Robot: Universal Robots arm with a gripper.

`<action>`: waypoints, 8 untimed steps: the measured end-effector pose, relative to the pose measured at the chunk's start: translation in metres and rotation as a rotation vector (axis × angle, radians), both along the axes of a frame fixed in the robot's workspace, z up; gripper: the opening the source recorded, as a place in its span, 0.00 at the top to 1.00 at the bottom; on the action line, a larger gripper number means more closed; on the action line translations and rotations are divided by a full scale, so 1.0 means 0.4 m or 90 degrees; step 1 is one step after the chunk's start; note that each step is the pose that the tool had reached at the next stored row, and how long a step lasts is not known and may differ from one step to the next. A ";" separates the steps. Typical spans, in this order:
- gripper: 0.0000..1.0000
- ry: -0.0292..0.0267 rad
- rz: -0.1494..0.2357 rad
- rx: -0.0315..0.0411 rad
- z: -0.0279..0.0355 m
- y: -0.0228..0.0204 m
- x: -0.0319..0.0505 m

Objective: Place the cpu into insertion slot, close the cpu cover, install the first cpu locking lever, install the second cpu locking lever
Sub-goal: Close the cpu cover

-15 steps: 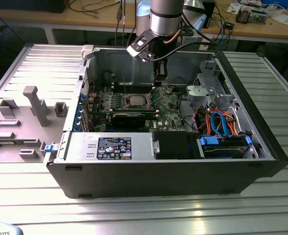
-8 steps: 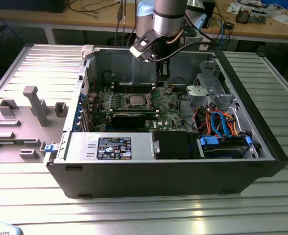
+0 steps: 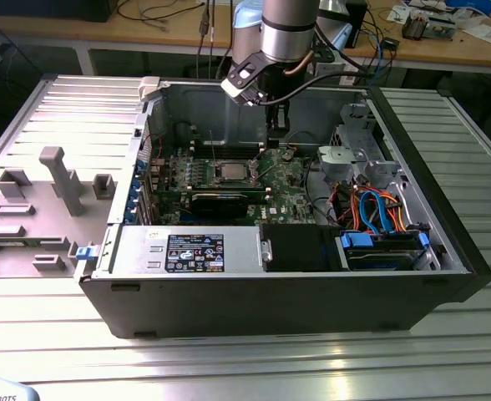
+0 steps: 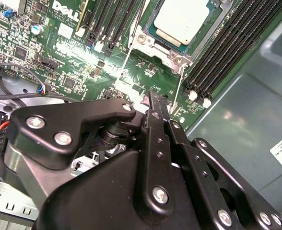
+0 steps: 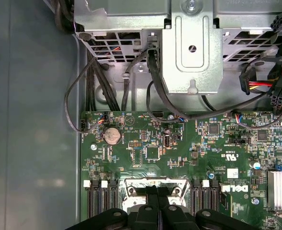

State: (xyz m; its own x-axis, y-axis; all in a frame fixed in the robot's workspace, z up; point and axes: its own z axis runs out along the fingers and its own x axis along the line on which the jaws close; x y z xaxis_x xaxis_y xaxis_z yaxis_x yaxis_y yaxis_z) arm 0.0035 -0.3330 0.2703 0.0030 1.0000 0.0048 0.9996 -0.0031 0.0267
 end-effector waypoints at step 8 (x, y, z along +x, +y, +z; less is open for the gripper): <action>0.89 0.0000 0.024 -0.0001 0.000 -0.001 0.000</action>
State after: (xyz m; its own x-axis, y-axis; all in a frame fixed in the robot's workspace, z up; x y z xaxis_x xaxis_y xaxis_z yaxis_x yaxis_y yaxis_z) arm 0.0035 -0.3333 0.2702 -0.0351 0.9994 0.0048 0.9990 0.0349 0.0267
